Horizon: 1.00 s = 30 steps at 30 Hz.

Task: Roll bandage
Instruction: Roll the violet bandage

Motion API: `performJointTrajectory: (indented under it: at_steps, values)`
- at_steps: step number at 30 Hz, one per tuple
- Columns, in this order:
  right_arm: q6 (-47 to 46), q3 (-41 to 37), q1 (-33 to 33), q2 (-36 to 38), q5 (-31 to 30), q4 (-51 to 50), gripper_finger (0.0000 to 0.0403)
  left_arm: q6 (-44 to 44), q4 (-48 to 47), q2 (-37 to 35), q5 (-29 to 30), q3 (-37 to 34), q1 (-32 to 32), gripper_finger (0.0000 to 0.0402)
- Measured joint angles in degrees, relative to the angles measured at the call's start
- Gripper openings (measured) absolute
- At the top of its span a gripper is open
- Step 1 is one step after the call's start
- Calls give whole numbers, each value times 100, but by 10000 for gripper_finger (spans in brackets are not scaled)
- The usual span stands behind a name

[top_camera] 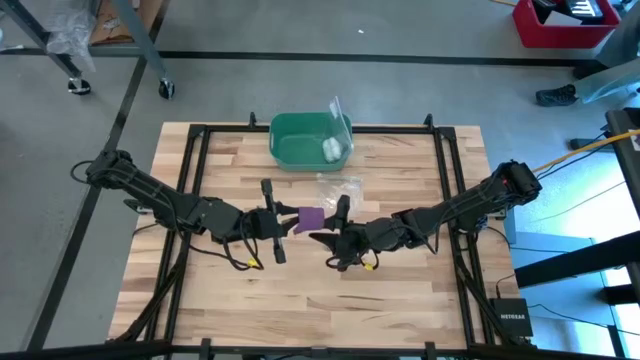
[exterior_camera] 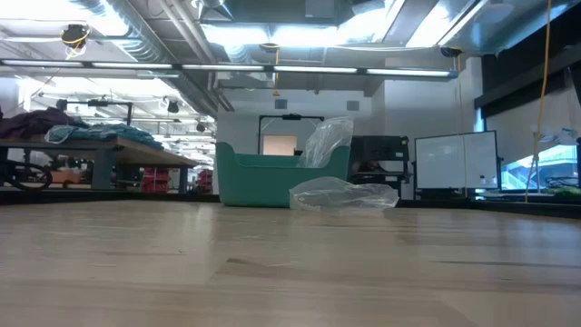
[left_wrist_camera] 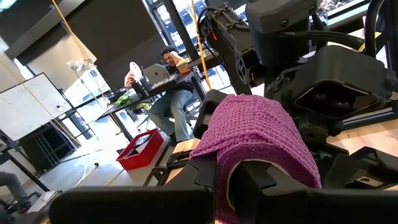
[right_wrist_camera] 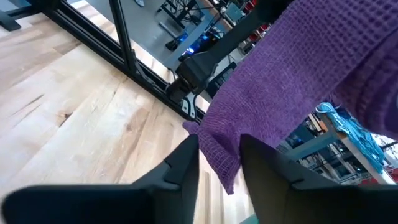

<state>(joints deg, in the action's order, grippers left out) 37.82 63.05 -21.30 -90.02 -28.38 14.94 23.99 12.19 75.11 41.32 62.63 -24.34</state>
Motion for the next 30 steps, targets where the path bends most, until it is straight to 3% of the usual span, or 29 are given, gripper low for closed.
performJointTrajectory:
  at_steps: [8, 13, 17, 22, 30]
  values:
    - [106, 0, 81, 0, -154, -19, 9, 2, -1, 1, 0, 0, 0, 15]
    - [191, 0, 74, 0, -396, -152, 6, 16, -2, 2, 0, 0, 0, 15]
    - [320, 2, -81, 0, -56, -551, 5, 38, 70, 2, 108, -2, -8, 15]
    - [-9, 4, -317, 0, 103, -1460, 3, 60, 113, -95, 698, -2, -131, 15]
    - [-485, 15, -302, -15, 214, -1799, 1, 530, 603, -151, 766, -6, -396, 15]
